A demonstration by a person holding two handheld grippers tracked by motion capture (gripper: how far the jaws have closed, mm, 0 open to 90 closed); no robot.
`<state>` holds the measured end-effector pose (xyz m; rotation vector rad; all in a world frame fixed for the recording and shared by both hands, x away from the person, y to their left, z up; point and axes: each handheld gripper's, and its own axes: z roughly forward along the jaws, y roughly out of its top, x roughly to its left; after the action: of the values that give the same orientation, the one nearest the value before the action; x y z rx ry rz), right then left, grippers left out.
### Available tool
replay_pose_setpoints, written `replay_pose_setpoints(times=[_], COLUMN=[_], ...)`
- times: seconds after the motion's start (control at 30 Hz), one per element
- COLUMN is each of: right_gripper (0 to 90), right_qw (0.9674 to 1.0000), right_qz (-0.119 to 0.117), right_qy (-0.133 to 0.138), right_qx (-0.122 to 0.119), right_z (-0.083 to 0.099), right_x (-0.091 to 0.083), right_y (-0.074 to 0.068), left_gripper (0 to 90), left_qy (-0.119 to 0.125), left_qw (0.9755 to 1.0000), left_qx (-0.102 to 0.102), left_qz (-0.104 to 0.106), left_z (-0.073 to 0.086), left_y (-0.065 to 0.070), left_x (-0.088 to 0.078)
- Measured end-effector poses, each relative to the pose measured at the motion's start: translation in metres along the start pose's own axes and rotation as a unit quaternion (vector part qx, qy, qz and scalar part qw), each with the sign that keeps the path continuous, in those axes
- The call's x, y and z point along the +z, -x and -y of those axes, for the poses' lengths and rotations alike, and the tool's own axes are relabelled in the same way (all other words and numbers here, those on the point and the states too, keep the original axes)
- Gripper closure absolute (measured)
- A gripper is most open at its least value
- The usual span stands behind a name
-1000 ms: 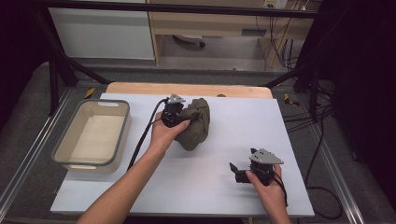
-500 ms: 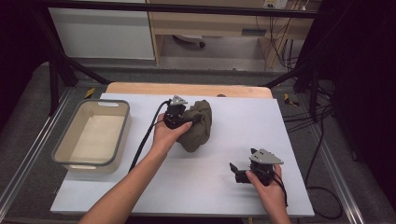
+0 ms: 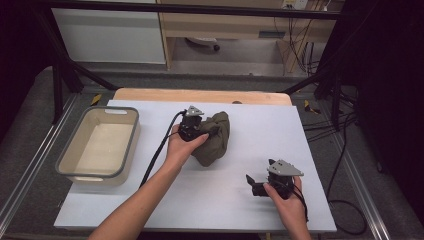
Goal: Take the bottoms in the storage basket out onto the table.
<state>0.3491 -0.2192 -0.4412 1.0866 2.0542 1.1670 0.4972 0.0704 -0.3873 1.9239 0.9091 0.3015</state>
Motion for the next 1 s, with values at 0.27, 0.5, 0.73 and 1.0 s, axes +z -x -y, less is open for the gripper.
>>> replay_pose_setpoints(times=[0.27, 0.5, 0.73, 1.0], right_gripper=[2.5, 2.5, 2.5, 2.4], right_qw=[1.0, 1.0, 1.0, 1.0], right_qz=[0.001, 0.0, 0.0, -0.001], right_qy=[0.001, 0.0, 0.0, -0.001], right_qx=[-0.001, -0.001, -0.001, -0.005], right_z=[0.0, 0.0, 0.0, 0.0], right_x=[0.0, 0.0, 0.0, 0.0], right_y=[0.001, 0.0, 0.0, -0.002], left_gripper=[40.8, 38.8, 35.3, 18.2], left_qy=[-0.005, -0.006, -0.001, 0.003], left_qw=[1.0, 1.0, 0.9999, 0.9999], left_qx=[-0.004, -0.005, -0.008, -0.015], left_qz=[0.005, 0.005, 0.007, -0.006], left_z=[0.002, 0.002, 0.002, 0.0], left_y=[0.001, 0.0, 0.0, -0.002], left_x=[0.003, 0.002, 0.0, -0.016])
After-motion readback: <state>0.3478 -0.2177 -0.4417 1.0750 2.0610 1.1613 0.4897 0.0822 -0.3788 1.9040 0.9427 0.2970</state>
